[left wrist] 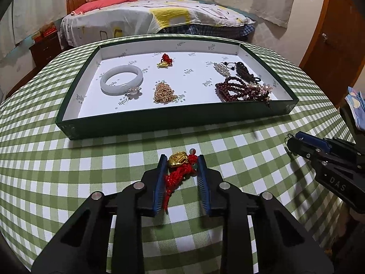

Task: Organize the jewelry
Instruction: 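Grasp the second red-tassel gold charm with the left tool while the right tool holds the ring, then carry the tassel charm and pearl ring over the tray with both tools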

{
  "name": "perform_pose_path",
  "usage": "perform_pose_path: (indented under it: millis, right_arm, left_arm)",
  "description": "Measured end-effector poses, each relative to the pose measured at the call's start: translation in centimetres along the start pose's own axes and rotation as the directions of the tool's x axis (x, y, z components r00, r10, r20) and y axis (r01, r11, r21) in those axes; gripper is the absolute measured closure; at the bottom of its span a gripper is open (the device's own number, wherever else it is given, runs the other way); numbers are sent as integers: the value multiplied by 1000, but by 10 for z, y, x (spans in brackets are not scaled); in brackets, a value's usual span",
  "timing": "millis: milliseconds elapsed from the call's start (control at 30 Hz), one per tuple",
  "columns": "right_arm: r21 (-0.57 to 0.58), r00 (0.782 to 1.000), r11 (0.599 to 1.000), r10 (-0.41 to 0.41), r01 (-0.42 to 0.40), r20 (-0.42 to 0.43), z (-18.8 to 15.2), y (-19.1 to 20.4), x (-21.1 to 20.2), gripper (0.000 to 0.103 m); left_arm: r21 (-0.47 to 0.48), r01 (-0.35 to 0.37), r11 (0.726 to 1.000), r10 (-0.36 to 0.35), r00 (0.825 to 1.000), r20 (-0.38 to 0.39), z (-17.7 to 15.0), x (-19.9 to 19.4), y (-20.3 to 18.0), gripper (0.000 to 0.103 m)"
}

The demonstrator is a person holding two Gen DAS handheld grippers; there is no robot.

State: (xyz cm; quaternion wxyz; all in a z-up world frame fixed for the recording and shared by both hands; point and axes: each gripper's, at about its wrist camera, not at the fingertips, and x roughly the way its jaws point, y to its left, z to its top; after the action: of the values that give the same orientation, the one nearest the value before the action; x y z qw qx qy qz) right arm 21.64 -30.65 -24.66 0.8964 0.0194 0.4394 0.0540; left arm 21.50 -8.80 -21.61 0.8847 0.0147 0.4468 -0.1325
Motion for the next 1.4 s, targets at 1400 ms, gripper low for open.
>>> perform_pose_path:
  millis: [1400]
  right_arm:
    - [-58,972,997,71,-60,222,97,27,-24,81]
  left_arm:
    - [-10,10,1000,-8,979,202,88,-38,15,77]
